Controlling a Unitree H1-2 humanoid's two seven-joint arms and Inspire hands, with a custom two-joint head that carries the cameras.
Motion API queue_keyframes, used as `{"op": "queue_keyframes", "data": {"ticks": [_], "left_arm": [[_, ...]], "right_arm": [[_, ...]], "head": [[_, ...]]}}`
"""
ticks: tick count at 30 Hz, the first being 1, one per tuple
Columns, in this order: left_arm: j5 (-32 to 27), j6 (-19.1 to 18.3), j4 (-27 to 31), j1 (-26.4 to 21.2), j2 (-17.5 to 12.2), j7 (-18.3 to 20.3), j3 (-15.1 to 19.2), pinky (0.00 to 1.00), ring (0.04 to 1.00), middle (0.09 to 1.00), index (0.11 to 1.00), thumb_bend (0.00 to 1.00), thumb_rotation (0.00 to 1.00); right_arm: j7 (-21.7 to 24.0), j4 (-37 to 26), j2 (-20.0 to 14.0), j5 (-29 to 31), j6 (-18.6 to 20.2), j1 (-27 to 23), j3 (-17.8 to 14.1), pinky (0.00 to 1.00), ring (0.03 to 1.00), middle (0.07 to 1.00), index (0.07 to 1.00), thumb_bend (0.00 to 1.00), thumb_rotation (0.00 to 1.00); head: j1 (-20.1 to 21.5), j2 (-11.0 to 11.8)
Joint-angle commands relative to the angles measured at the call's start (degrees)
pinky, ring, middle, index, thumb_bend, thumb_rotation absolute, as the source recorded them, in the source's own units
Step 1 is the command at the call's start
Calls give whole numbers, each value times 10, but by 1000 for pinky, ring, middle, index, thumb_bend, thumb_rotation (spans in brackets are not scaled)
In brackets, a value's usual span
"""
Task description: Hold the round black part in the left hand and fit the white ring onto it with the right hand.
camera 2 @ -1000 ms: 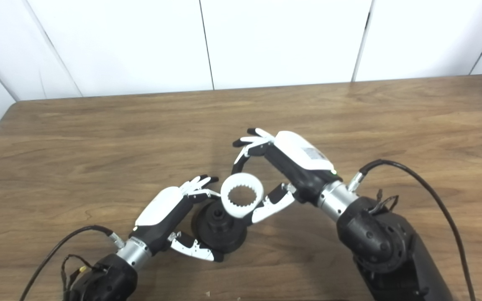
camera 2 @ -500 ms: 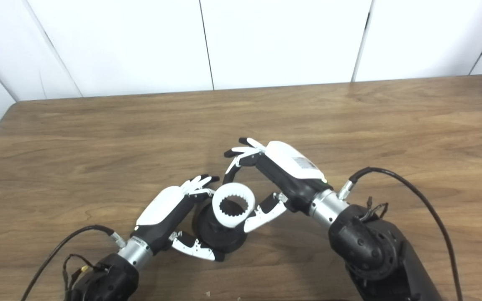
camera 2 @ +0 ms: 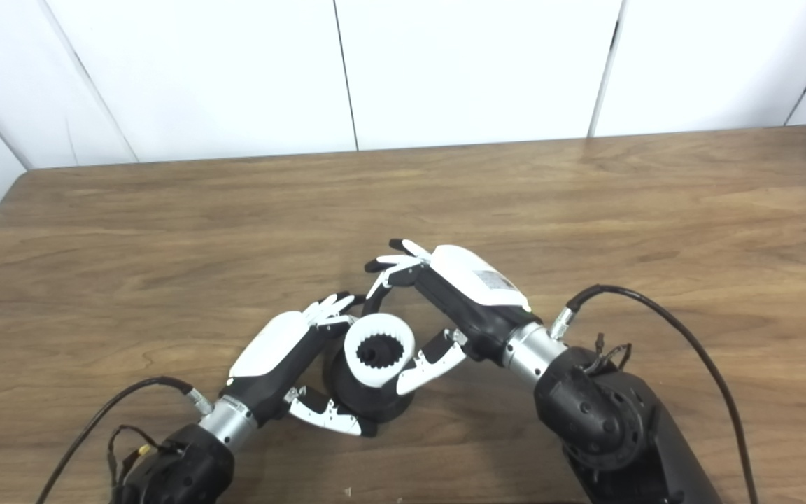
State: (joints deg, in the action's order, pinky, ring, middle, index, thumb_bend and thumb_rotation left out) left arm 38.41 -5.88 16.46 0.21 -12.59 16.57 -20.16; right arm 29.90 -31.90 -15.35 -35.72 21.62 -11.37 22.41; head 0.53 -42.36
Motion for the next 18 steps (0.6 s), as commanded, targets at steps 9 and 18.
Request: {"op": "queue_keyframes", "data": {"ticks": [9,18], "left_arm": [[19,-10,9,-9,5,3,-10,1000,1000,965,690,899,193],[19,-7,8,-12,7,0,-11,1000,1000,960,681,896,195]], "right_arm": [[-14,5,12,-7,-24,-20,0,943,981,865,491,524,157],[-18,19,16,-17,-35,-23,5,946,984,866,491,523,160]], "head": [[-1,-3],[-2,-3]]}}
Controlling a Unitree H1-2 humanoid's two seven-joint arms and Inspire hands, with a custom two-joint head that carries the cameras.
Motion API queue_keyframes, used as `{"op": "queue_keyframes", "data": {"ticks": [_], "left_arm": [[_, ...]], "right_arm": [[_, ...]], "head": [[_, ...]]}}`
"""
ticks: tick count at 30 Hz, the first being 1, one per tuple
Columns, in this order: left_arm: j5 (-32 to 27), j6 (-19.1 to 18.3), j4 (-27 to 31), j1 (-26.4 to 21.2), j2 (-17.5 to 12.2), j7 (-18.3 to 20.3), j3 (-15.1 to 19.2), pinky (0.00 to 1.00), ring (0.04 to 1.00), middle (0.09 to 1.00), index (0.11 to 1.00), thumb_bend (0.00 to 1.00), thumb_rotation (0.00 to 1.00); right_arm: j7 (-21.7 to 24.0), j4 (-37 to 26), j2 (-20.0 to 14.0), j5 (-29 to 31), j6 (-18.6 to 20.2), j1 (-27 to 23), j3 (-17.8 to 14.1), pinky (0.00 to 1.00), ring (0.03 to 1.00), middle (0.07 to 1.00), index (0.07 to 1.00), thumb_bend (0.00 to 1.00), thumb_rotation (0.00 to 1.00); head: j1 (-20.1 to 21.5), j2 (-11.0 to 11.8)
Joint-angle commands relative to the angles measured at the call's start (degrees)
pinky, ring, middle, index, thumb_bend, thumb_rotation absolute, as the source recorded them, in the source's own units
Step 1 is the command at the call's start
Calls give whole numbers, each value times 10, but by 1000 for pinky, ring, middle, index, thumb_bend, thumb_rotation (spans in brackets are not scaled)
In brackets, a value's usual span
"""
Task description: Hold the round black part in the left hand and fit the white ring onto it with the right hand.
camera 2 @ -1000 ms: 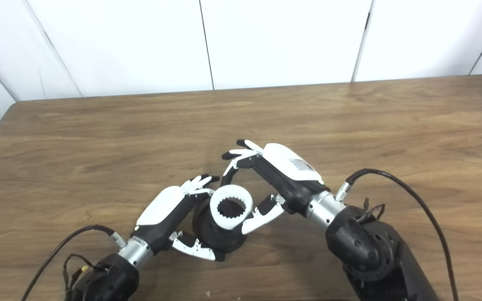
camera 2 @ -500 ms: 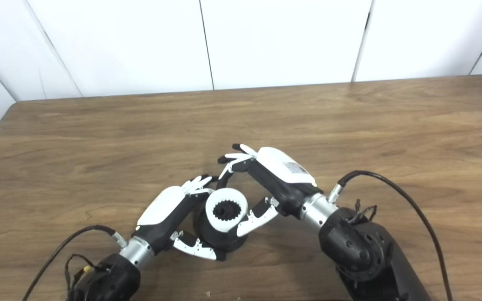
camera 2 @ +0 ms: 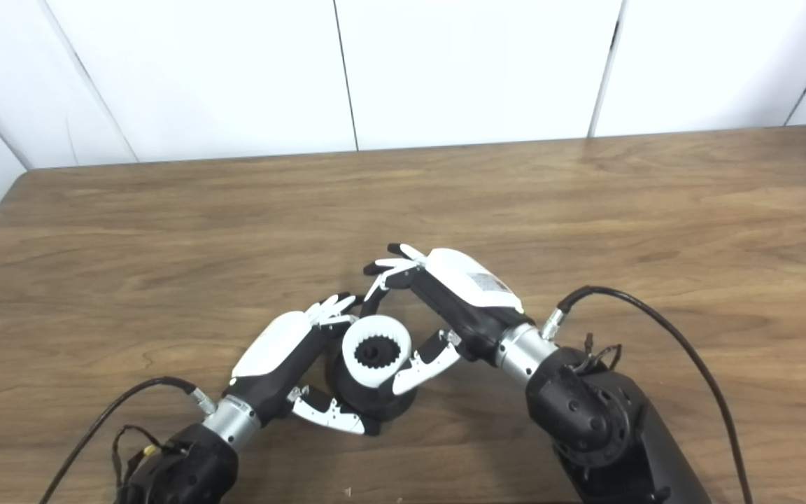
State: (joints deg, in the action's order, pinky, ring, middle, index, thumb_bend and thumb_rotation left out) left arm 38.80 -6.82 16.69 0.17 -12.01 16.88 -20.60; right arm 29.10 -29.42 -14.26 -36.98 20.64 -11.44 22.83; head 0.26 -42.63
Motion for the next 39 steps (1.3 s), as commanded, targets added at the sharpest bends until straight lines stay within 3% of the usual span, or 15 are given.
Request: {"op": "queue_keyframes", "data": {"ticks": [1,39], "left_arm": [[16,1,6,-12,2,-2,-8,1000,1000,960,681,895,191],[26,-10,13,-16,5,-2,-10,1000,1000,960,683,915,185]], "right_arm": [[-10,-5,5,-5,-25,-23,1,948,984,867,491,523,159],[-4,12,-18,-5,-43,-19,-6,942,988,870,492,523,159]], "head": [[0,0],[-7,-5]]}}
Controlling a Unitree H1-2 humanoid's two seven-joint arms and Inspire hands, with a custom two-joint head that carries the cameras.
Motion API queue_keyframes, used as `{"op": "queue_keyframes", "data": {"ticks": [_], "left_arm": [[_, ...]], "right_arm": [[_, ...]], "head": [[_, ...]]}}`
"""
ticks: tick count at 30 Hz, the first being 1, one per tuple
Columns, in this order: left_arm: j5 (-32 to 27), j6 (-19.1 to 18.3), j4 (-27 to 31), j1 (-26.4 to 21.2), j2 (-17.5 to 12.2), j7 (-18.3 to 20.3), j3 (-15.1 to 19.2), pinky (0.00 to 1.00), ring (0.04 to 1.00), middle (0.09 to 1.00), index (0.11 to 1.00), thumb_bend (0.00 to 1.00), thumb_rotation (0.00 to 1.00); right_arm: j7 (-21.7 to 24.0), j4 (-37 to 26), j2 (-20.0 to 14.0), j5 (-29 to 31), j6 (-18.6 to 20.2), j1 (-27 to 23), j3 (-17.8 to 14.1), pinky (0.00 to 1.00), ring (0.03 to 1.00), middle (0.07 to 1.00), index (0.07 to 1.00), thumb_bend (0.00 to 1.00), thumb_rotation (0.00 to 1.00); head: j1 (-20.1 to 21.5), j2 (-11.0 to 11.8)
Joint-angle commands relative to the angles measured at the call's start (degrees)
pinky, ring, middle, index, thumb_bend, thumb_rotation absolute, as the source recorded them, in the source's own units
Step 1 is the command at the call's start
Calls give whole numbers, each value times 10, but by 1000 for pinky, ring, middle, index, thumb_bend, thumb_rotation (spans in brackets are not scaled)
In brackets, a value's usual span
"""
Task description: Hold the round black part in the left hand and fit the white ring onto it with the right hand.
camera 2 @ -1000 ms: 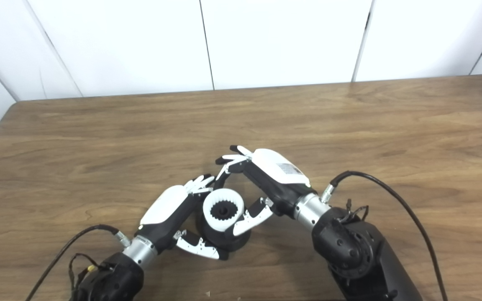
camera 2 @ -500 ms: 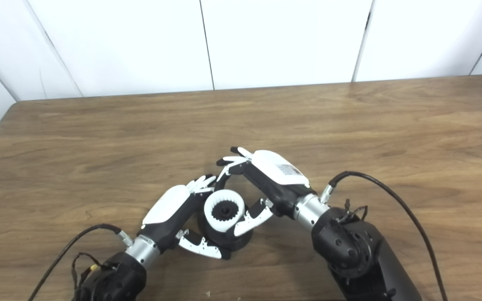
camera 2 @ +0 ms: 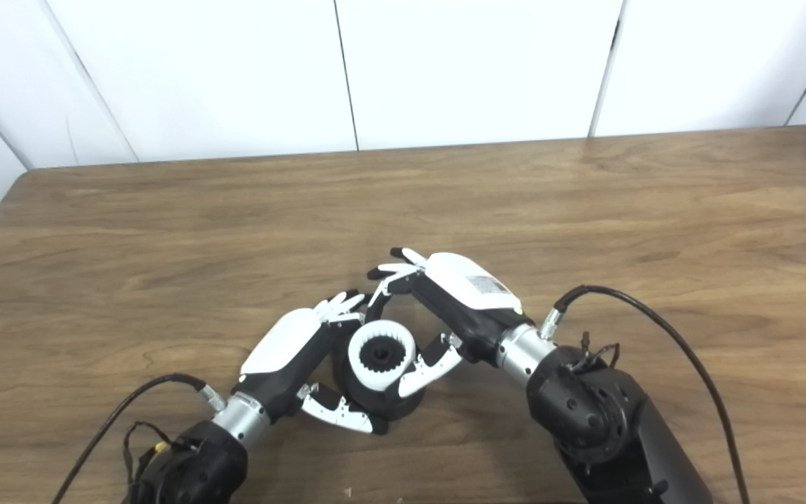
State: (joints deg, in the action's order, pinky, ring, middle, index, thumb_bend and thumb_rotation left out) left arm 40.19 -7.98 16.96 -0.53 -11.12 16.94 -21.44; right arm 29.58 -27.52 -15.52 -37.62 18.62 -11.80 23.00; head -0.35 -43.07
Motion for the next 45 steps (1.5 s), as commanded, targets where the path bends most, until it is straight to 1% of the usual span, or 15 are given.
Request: {"op": "queue_keyframes", "data": {"ticks": [1,11,12,13,14,18,21,28,33,35,37,39,45], "left_arm": [[12,3,11,-8,-5,-3,-1,1000,1000,960,682,917,184],[15,-4,22,-6,-4,3,1,992,1000,955,682,920,192],[11,-4,23,-5,-3,3,2,996,1000,956,682,919,190],[8,-5,23,-4,-2,4,3,998,1000,956,683,918,189],[7,-7,24,-4,-2,5,3,1000,1000,956,685,917,187],[11,-10,26,-3,-3,8,3,993,1000,948,714,917,211],[14,-14,27,-4,-4,11,2,989,1000,947,734,925,234],[15,-22,28,-7,-3,18,3,977,1000,944,777,952,279],[-5,-26,27,-9,-2,24,9,982,1000,946,806,981,283],[-8,-27,27,-10,-1,25,11,965,1000,944,820,998,298],[-26,-32,27,-11,0,32,18,953,1000,946,834,1000,317],[-49,-38,27,-12,0,39,26,952,1000,955,849,1000,313],[-87,-56,31,-18,-1,52,38,944,1000,957,867,1000,341]], "right_arm": [[-10,-6,-6,1,-24,-15,-8,942,988,869,492,523,159],[-8,-3,-9,0,-25,-9,-11,931,985,871,493,522,161],[-7,-2,-9,0,-23,-8,-10,926,985,872,556,701,245],[-6,-2,-9,0,-22,-8,-10,924,985,872,598,793,289],[-4,-1,-9,1,-21,-7,-10,922,986,873,633,851,322],[6,-3,-12,-4,-11,-10,-8,914,990,886,733,951,371],[13,-4,-13,-5,-5,-11,-9,922,994,894,768,986,399],[23,-4,-16,-8,2,-13,-8,923,997,903,793,1000,426],[20,-1,-15,-2,1,-15,-12,910,999,903,790,1000,425],[19,0,-14,-1,3,-15,-15,916,999,905,790,1000,421],[13,4,-13,2,0,-16,-20,910,994,902,789,1000,413],[9,7,-12,5,-1,-17,-26,885,980,894,783,1000,413],[7,13,-10,16,-2,-19,-39,886,979,899,783,1000,431]], "head": [[-1,-1],[-1,-5],[-1,-5],[-1,-5],[-1,-5],[-1,-5],[-2,-5],[-3,-5],[-4,-4],[-5,-3],[-7,-3],[-6,-2],[-6,-2]]}}
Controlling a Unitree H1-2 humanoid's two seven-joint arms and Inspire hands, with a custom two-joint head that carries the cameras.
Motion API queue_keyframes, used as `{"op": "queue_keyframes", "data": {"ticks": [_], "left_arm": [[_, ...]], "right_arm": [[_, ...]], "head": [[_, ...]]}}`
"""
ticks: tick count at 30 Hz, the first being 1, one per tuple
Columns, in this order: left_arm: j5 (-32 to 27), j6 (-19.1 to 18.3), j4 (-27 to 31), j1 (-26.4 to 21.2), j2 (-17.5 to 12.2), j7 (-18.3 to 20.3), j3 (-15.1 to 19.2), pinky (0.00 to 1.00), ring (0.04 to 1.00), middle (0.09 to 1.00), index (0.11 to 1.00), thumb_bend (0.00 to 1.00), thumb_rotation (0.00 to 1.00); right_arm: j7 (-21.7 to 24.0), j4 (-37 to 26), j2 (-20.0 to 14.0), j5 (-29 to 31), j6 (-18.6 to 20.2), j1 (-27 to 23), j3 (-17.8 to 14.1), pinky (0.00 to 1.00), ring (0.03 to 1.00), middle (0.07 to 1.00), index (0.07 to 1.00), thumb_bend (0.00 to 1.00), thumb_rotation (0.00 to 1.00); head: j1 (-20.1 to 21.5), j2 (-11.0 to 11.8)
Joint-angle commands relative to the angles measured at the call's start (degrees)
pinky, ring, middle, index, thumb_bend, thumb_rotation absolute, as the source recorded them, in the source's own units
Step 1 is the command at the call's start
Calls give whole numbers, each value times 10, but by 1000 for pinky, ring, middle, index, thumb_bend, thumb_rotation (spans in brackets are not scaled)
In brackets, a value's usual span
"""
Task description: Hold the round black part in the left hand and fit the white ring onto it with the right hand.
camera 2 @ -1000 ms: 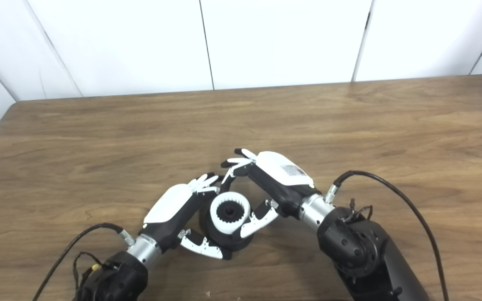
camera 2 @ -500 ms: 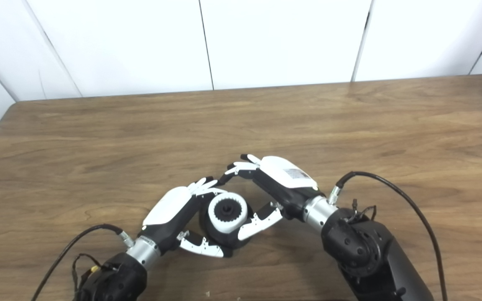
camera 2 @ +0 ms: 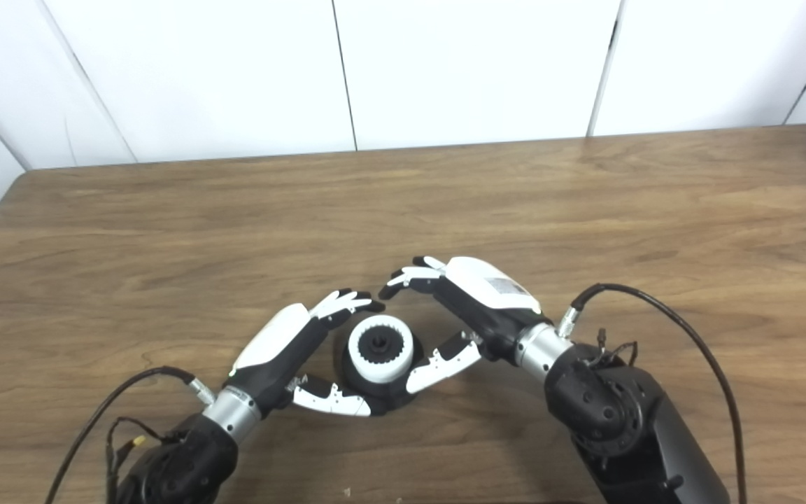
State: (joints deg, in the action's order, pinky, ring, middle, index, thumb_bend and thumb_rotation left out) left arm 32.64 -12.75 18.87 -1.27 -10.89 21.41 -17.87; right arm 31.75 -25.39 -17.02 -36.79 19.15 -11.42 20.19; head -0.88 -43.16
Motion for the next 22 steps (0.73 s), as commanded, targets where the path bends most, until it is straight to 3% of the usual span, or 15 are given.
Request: {"op": "queue_keyframes", "data": {"ticks": [1,9,13,16,20,22], "left_arm": [[-13,-11,14,-12,-5,10,2,941,1000,956,873,1000,343],[-42,-37,27,-20,-18,27,13,947,1000,963,903,1000,314],[-84,-41,34,-20,-30,25,47,971,1000,964,916,1000,335],[-107,-42,36,-18,-32,22,61,978,1000,960,923,1000,332],[-190,-45,55,-3,-30,0,135,981,994,976,958,1000,377],[-209,-46,57,0,-27,-7,154,987,995,975,961,1000,391]], "right_arm": [[-16,-7,5,8,-8,-24,-12,886,978,899,782,1000,433],[-23,-4,13,24,-3,-27,-30,886,975,901,782,1000,418],[-44,12,22,63,-7,-25,-65,847,959,899,790,997,432],[-53,19,22,68,-12,-25,-70,844,946,899,799,985,460],[-80,37,24,92,-10,-22,-103,850,929,906,840,966,549],[-91,46,29,108,-14,-19,-115,851,924,905,849,968,562]], "head": [[-1,-1],[-3,3],[-1,7],[-1,7],[4,17],[5,19]]}}
